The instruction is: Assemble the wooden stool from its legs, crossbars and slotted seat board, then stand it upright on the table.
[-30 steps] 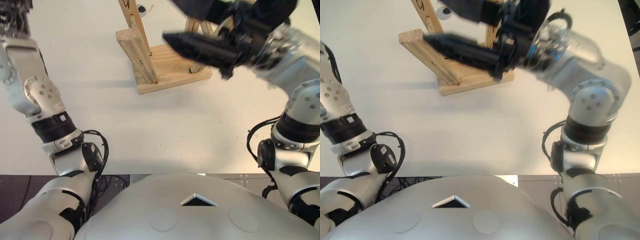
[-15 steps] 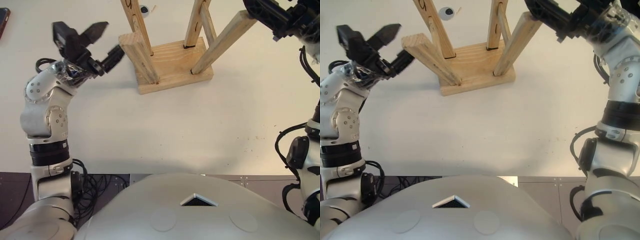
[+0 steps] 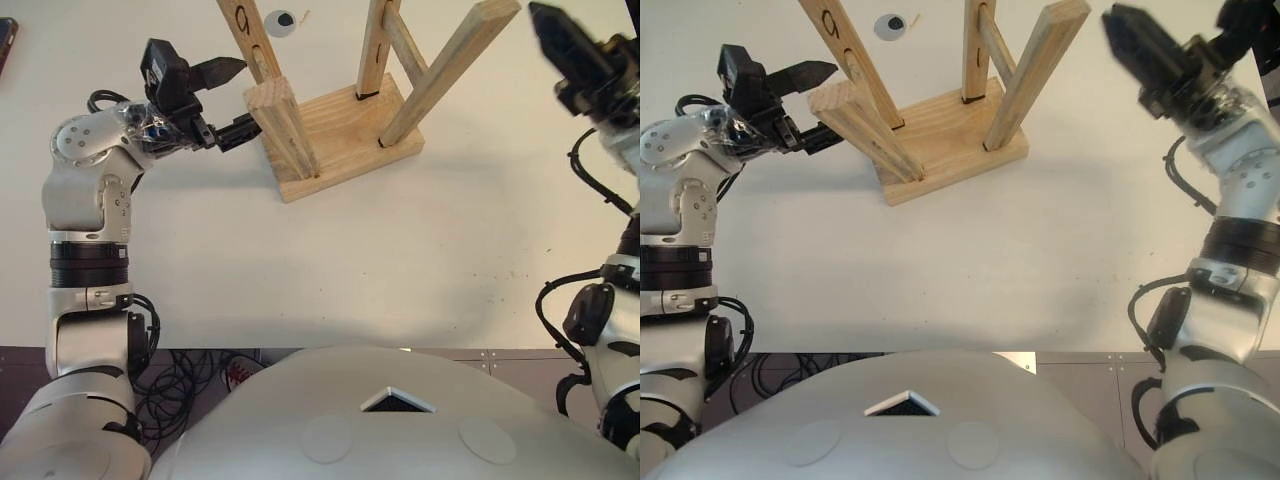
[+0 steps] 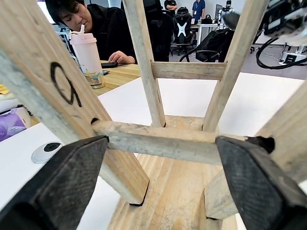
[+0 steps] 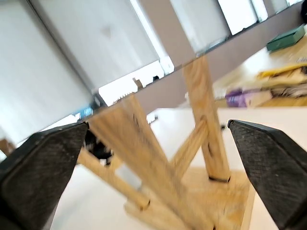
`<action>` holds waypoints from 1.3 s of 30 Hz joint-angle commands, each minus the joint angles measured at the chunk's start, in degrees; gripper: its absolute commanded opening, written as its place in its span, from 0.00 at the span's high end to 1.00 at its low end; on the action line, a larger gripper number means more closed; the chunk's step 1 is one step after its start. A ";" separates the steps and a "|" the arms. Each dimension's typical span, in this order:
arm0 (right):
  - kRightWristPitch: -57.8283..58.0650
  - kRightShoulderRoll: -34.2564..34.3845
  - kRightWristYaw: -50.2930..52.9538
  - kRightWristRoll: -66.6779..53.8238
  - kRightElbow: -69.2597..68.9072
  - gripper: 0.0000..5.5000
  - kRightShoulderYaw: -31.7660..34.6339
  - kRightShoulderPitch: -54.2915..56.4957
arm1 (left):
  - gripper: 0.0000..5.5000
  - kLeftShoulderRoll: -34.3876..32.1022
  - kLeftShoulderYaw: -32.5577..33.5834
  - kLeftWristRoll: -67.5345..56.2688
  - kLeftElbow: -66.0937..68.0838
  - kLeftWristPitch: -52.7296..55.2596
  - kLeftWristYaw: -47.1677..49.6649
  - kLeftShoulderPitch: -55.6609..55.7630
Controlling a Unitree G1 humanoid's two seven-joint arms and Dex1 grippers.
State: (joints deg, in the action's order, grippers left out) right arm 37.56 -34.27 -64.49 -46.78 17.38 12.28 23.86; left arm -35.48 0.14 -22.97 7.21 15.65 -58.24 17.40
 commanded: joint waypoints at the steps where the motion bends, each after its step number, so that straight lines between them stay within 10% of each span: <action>1: -12.20 2.10 -5.38 14.77 6.51 0.03 -12.70 1.02 | 0.26 -3.60 -1.82 2.59 1.33 2.03 -2.73 -1.48; 10: -30.08 12.00 -4.96 28.98 30.22 0.07 -17.86 12.83 | 0.25 -2.99 -5.18 0.20 -5.56 11.07 -5.71 -5.50; 18: -23.03 5.98 -17.09 31.54 17.58 0.30 -23.13 3.18 | 0.25 3.13 -5.94 -0.04 -7.12 10.95 -0.69 -9.06; 28: -11.81 5.97 -14.11 28.47 2.71 0.59 -23.50 -3.74 | 0.52 0.63 -6.40 0.80 -1.70 9.92 -5.45 -7.53; 39: 28.39 4.78 -18.76 9.98 -0.27 0.76 -22.80 6.16 | 0.71 3.09 8.36 -25.91 -7.77 52.50 1.90 1.43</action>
State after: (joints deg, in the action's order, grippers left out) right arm 58.53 -30.27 -80.55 -32.44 18.63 -8.41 28.07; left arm -36.07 6.05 -42.37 -0.77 60.74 -59.66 13.73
